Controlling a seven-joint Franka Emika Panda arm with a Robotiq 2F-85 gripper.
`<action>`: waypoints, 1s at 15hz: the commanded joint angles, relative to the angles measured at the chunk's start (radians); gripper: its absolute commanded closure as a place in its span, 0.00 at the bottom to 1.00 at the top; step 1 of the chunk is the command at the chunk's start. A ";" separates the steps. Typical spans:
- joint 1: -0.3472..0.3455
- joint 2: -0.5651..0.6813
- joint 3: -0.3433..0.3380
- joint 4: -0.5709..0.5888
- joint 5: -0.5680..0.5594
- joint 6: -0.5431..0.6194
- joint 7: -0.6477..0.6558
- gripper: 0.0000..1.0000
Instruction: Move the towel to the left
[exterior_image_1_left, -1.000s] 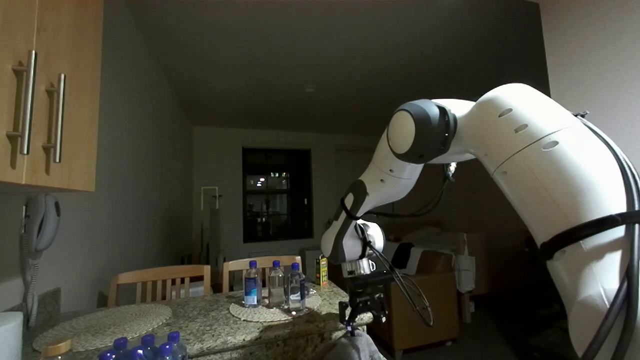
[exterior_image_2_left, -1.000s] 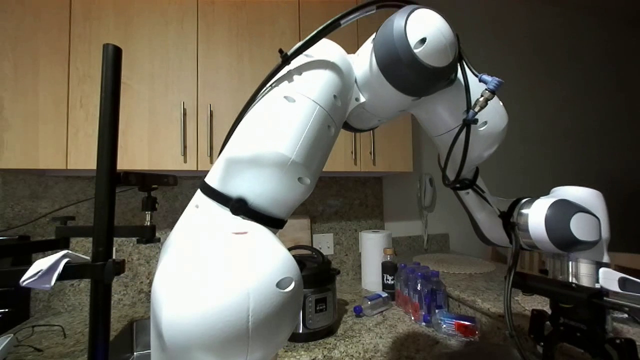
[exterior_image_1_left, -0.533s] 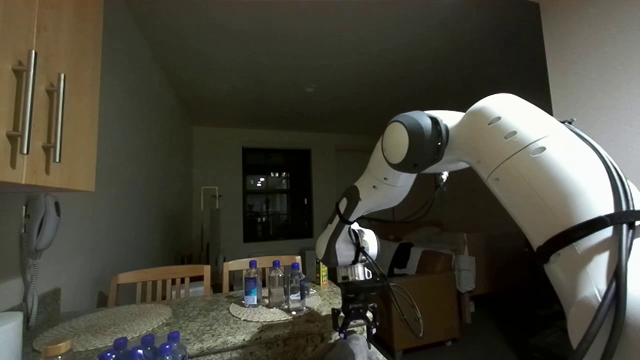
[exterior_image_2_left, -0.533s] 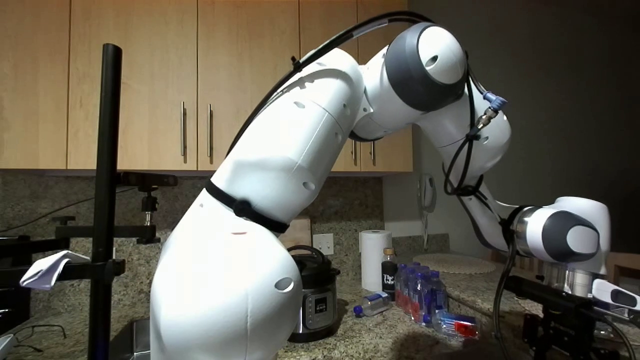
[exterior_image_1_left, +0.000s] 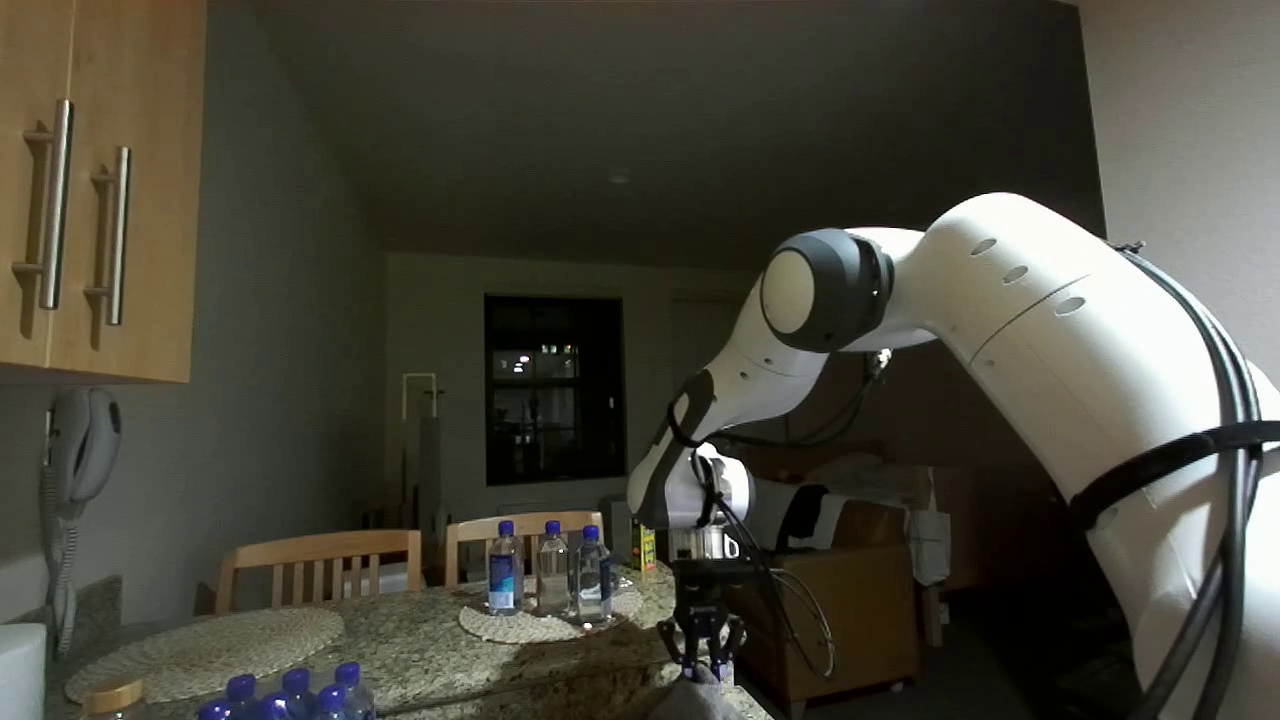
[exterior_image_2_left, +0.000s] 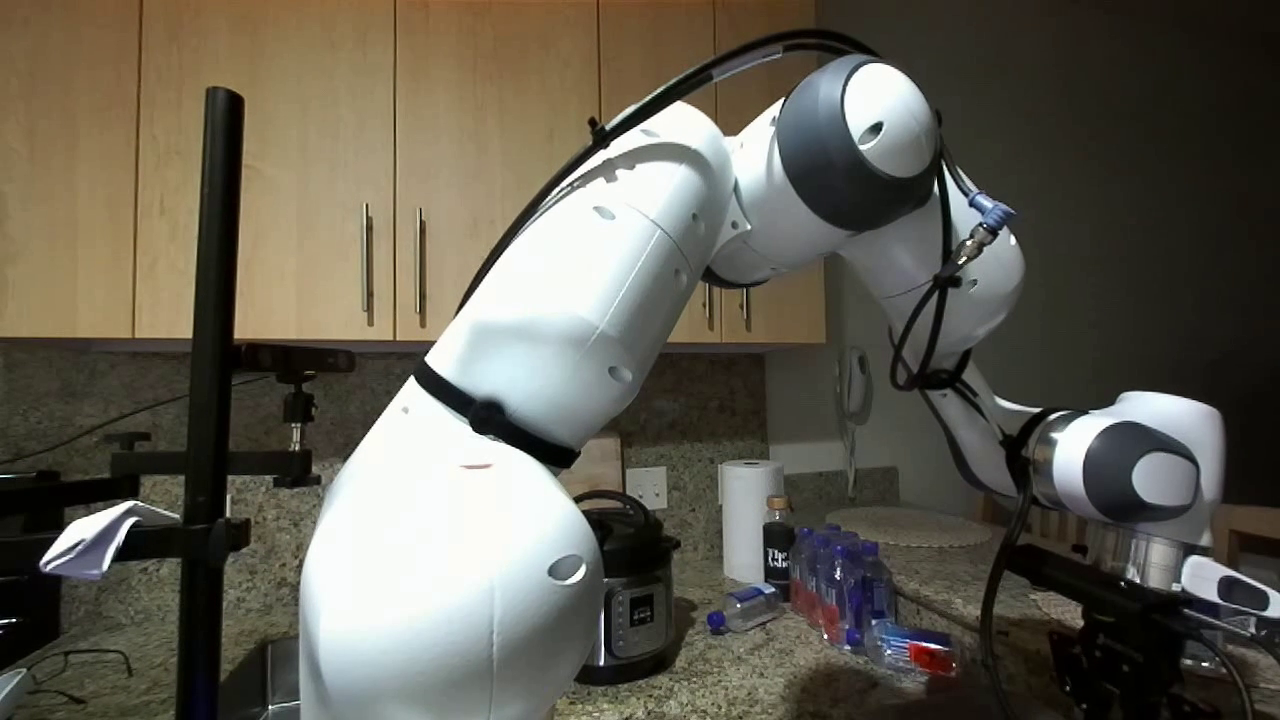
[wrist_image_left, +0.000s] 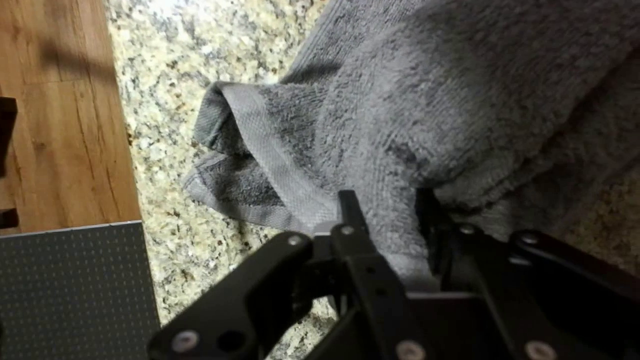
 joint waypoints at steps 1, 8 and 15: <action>-0.021 -0.022 0.013 -0.016 0.009 -0.028 -0.004 0.91; -0.015 -0.091 0.022 -0.054 0.008 -0.027 -0.022 0.91; 0.000 -0.202 0.041 -0.092 0.002 -0.027 -0.046 0.91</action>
